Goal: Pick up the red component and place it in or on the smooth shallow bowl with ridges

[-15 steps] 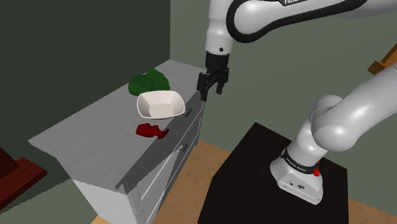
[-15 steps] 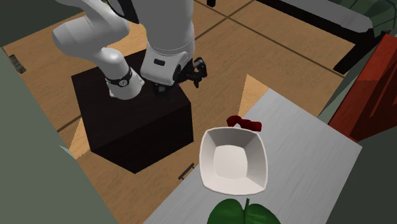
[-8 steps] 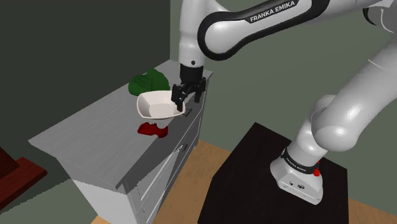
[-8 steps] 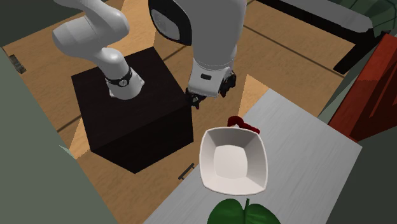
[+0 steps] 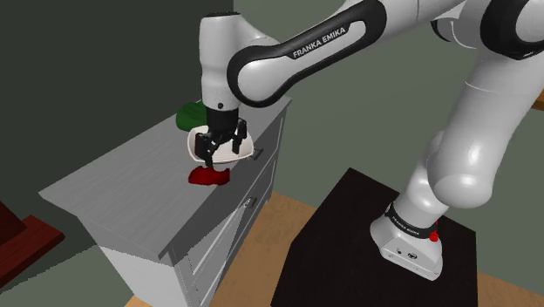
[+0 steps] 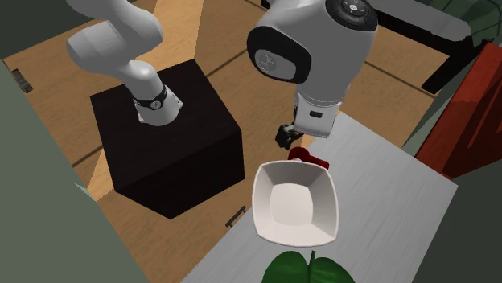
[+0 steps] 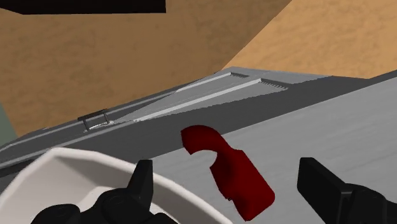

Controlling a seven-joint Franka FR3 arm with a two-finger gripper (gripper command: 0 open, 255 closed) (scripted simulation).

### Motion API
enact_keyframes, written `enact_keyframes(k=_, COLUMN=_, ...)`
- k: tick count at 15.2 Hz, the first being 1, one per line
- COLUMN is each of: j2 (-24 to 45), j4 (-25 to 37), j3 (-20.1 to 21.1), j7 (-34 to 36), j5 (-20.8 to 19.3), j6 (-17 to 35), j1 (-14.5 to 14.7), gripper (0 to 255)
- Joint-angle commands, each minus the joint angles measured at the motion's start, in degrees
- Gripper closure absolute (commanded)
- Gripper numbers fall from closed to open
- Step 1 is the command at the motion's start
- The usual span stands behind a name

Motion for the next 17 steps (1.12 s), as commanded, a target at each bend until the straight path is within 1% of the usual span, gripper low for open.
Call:
enact_keyframes(k=1, j2=4.40, j4=3.69, j3=0.24, j7=2.35, j5=-2.62, j6=0.79, j1=1.33, gripper=0)
enact_keyframes(k=2, j2=6.63, j4=5.80, j3=0.21, j7=3.41, j5=-3.91, j6=0.91, j1=2.10, gripper=0)
enact_keyframes(k=3, j2=6.99, j4=6.15, j3=0.13, j7=3.56, j5=-4.10, j6=0.92, j1=2.30, gripper=0)
enact_keyframes(k=10, j2=10.04, j4=4.05, j3=-0.45, j7=4.57, j5=-5.65, j6=5.85, j1=2.87, gripper=0)
enact_keyframes(k=17, j2=10.04, j4=4.05, j3=-0.46, j7=4.57, j5=-5.65, j6=5.85, j1=2.88, gripper=0)
